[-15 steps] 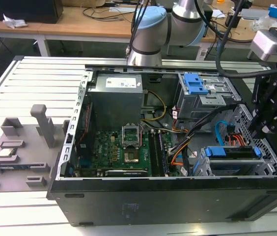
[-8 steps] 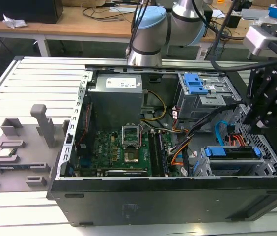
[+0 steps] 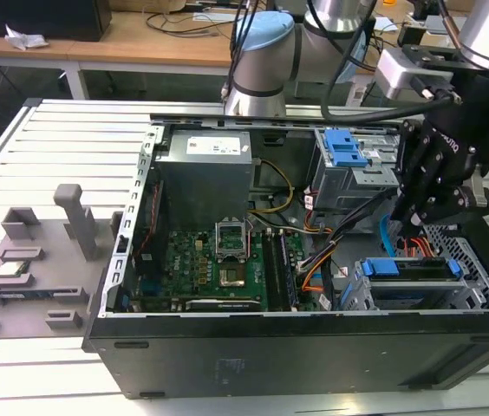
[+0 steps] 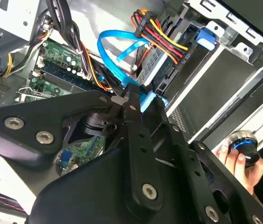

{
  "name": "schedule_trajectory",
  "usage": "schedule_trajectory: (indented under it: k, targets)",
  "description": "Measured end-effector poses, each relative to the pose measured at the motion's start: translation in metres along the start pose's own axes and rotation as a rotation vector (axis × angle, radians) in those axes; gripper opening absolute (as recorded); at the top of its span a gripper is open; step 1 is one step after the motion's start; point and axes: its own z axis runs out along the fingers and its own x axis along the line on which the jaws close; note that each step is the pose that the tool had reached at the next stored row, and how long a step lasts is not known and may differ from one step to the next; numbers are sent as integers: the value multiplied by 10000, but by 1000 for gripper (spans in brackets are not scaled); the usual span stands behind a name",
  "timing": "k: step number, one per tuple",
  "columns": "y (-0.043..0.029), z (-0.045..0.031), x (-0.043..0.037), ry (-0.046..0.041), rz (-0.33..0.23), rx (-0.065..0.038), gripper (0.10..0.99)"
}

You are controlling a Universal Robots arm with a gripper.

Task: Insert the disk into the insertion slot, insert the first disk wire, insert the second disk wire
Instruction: 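Insert the second disk wire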

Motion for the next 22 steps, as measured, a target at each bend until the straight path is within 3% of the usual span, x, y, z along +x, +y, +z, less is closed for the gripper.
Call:
schedule_trajectory:
  k: [5, 7, 14, 22]
  targets:
    - [3, 0, 0, 1, 0, 0, 286]
    - [5, 0, 0, 1, 1, 1, 161]
    - [9, 0, 0, 1, 1, 0, 161]
    - [5, 6, 136, 1, 1, 0, 161]
